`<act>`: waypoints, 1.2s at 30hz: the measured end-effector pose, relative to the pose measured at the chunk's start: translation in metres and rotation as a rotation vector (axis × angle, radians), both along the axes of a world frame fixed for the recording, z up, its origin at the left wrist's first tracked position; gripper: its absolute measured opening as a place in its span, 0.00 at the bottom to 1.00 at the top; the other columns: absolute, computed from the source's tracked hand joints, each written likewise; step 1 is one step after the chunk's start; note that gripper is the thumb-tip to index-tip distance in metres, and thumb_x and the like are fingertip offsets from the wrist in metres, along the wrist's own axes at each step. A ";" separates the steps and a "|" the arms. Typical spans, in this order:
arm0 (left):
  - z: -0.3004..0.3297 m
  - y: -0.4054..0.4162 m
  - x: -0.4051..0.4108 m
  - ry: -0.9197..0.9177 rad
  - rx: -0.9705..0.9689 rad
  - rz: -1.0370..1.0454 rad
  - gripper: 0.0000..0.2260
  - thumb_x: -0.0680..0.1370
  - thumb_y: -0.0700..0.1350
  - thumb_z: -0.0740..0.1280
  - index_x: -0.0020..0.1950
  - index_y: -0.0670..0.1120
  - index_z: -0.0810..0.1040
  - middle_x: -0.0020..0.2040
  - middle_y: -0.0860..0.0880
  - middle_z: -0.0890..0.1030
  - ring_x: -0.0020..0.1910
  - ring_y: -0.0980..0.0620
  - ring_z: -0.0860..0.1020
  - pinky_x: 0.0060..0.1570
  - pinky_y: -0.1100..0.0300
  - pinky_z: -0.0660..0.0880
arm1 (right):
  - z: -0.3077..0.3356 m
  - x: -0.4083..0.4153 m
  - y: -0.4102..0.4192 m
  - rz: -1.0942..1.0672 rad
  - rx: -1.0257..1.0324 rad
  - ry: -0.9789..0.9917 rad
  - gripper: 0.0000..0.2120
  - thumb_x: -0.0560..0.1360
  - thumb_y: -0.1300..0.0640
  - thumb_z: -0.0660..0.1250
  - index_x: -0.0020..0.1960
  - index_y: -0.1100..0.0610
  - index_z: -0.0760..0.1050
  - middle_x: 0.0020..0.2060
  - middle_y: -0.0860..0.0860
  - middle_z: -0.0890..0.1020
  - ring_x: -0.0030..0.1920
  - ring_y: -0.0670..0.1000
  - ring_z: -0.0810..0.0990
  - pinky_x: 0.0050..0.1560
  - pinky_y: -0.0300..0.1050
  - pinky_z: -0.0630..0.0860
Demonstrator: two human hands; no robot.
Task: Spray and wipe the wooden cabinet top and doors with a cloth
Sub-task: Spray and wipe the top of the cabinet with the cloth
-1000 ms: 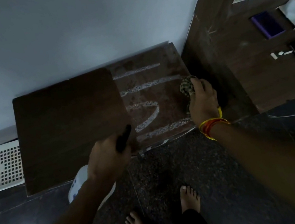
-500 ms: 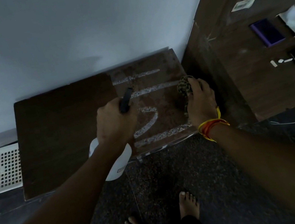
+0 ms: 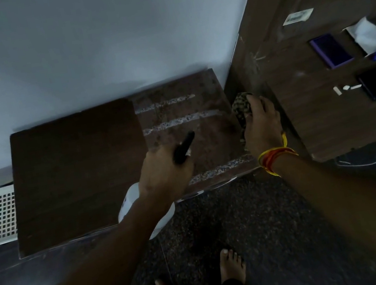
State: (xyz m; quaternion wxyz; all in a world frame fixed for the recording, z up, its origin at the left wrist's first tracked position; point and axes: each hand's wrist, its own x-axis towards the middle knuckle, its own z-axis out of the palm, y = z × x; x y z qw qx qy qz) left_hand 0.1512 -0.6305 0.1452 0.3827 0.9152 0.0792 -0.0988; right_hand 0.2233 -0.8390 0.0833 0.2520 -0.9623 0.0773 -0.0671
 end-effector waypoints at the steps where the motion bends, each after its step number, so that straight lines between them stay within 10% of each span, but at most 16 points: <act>1: 0.000 0.000 -0.004 0.005 -0.004 0.007 0.07 0.76 0.42 0.67 0.39 0.43 0.75 0.29 0.48 0.75 0.25 0.52 0.71 0.28 0.58 0.69 | -0.001 0.000 0.001 0.003 0.006 0.008 0.21 0.78 0.61 0.59 0.71 0.54 0.66 0.70 0.60 0.66 0.64 0.66 0.67 0.64 0.60 0.66; 16: -0.023 0.012 -0.049 -0.006 -0.223 0.447 0.08 0.78 0.40 0.63 0.42 0.36 0.74 0.31 0.41 0.71 0.28 0.46 0.67 0.29 0.54 0.66 | -0.041 -0.052 0.054 0.199 0.029 0.155 0.23 0.79 0.61 0.58 0.73 0.54 0.62 0.73 0.59 0.63 0.71 0.62 0.62 0.69 0.60 0.64; 23: -0.037 0.020 -0.070 0.009 -0.265 0.484 0.11 0.78 0.40 0.63 0.35 0.44 0.69 0.29 0.46 0.68 0.27 0.49 0.63 0.25 0.63 0.62 | -0.072 -0.088 0.055 0.262 -0.187 0.301 0.27 0.79 0.61 0.60 0.76 0.53 0.57 0.76 0.57 0.53 0.76 0.64 0.46 0.73 0.63 0.51; 36: -0.043 0.021 -0.070 -0.033 -0.309 0.515 0.12 0.79 0.38 0.63 0.35 0.43 0.69 0.29 0.44 0.69 0.25 0.52 0.63 0.22 0.68 0.61 | -0.074 -0.086 0.056 0.268 -0.260 0.275 0.25 0.81 0.56 0.57 0.76 0.53 0.57 0.77 0.57 0.53 0.76 0.63 0.46 0.74 0.62 0.50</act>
